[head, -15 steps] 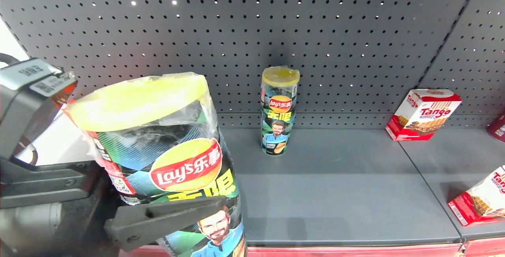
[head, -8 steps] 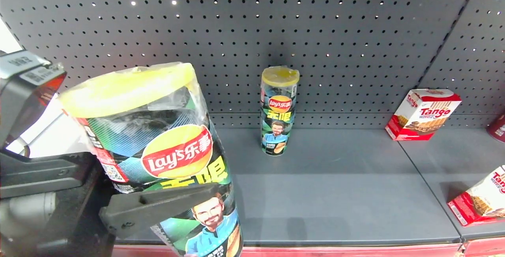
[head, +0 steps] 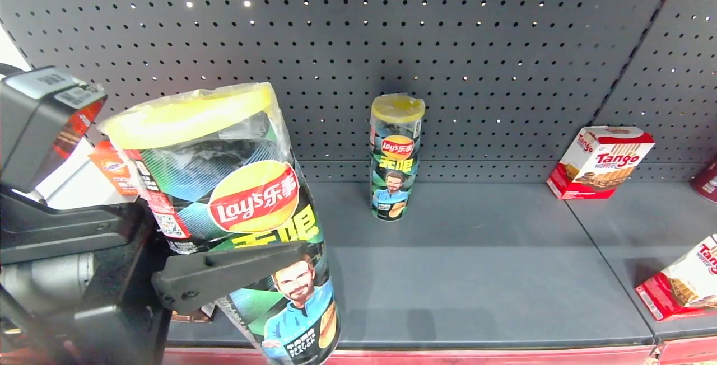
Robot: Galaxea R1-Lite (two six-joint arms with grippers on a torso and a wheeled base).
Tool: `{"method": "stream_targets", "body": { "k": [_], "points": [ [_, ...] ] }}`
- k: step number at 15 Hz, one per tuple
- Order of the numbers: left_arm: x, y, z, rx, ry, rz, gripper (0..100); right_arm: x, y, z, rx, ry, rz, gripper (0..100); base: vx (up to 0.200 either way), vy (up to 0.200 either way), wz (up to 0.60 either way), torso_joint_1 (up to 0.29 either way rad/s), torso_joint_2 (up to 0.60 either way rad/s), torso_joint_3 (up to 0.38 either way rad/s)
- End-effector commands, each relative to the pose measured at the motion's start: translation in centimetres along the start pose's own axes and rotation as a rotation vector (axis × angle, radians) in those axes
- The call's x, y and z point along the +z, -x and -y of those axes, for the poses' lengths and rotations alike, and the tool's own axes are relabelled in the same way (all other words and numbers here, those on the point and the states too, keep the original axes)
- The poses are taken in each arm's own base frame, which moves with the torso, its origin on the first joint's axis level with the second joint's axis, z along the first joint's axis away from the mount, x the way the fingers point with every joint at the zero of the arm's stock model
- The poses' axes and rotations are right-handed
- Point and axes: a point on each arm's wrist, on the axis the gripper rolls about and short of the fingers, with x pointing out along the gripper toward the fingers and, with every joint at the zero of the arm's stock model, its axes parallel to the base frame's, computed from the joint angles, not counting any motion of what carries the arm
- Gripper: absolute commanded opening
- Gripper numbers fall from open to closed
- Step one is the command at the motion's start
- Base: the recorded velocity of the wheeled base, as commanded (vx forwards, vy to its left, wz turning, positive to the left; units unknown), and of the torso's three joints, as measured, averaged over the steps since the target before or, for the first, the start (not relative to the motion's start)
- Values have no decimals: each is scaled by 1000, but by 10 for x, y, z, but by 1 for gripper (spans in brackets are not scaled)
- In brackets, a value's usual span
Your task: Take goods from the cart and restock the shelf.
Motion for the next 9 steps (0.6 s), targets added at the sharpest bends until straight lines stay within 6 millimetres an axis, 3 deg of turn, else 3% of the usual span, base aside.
{"method": "stream_targets", "body": {
  "k": [1, 2, 3, 4, 9],
  "points": [
    [-1, -5, -4, 2, 2, -1, 0, 60, -86, -6, 251, -36, -150, 100, 0, 0, 0, 0, 0, 0],
    [0, -6, -5, 3, -1, 5, 0, 59, -111, -12, 292, -26, -215, 100, 0, 0, 0, 0, 0, 0],
    [1, -7, -5, 3, -3, 7, 0, 59, -121, -13, 297, -23, -236, 100, 0, 0, 0, 0, 0, 0],
    [2, -8, -8, 12, -2, 8, 0, 53, -148, -18, 329, 42, -290, 100, 0, 0, 0, 0, 0, 0],
    [2, -7, -11, 29, 0, 6, 0, 31, -219, -32, 518, 84, -252, 100, 0, 0, 0, 0, 0, 0]
  ]
}}
